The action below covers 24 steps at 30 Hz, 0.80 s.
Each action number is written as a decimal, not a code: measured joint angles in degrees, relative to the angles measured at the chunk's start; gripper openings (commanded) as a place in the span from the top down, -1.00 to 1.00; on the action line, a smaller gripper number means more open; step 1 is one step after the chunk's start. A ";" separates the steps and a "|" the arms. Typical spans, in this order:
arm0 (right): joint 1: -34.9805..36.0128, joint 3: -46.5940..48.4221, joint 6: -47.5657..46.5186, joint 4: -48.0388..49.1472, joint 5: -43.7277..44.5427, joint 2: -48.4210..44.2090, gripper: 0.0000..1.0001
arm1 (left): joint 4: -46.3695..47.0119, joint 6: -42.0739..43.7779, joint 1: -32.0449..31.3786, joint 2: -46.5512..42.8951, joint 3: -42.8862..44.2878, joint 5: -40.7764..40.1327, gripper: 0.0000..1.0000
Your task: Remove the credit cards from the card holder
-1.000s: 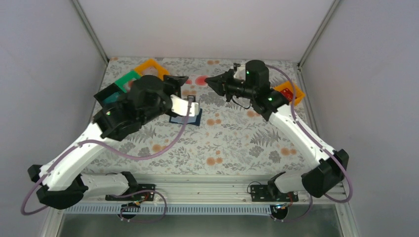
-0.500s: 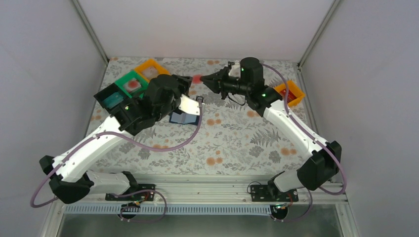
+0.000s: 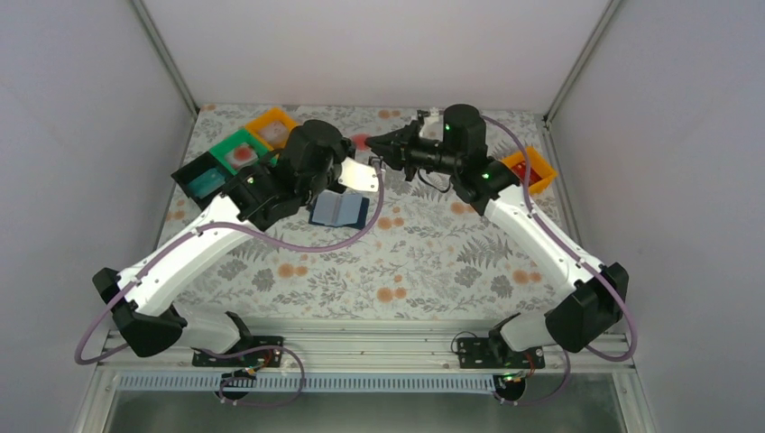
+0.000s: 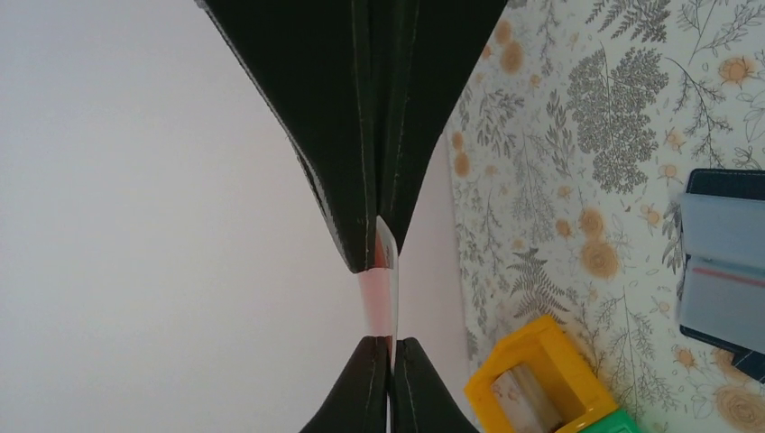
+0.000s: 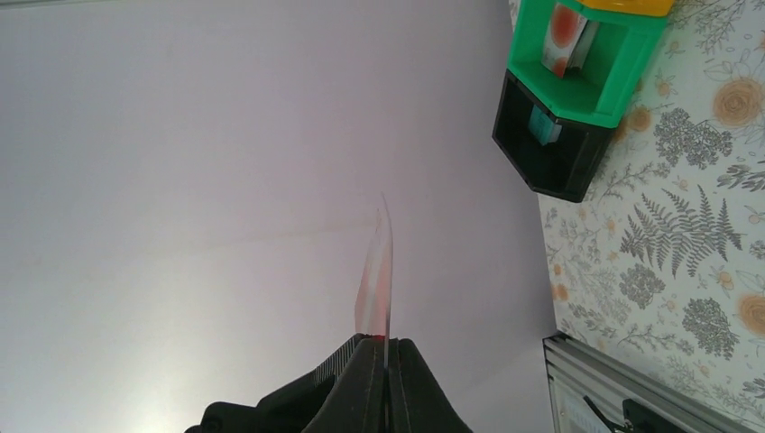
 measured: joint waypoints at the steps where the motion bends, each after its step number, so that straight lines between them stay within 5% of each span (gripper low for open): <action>1: 0.02 0.00 0.04 0.22 -0.02 0.00 0.92 | -0.28 -0.20 0.04 0.00 0.24 0.02 0.95; 2: 0.02 0.00 0.11 0.50 -0.24 -0.07 0.89 | -0.52 -0.42 0.04 0.00 0.55 0.02 0.95; 4: -0.02 0.00 0.09 1.05 -0.61 -0.04 0.40 | -1.20 -1.44 0.50 0.07 1.11 0.35 0.95; 6: -0.35 0.02 -0.63 0.98 -1.44 0.20 -0.59 | -2.14 -2.80 1.57 0.46 2.16 1.16 0.95; 7: -0.59 0.04 -1.14 1.11 -1.86 0.48 -0.92 | -2.95 -3.63 2.91 0.92 3.08 1.70 0.95; 16: -8.79 3.50 -17.99 -4.92 -0.44 5.46 -0.99 | -6.12 -10.43 26.40 10.43 5.81 6.56 0.95; 24: -11.02 6.62 -37.48 -14.23 12.22 6.16 -0.98 | -4.98 -16.81 44.48 31.34 12.66 8.35 0.95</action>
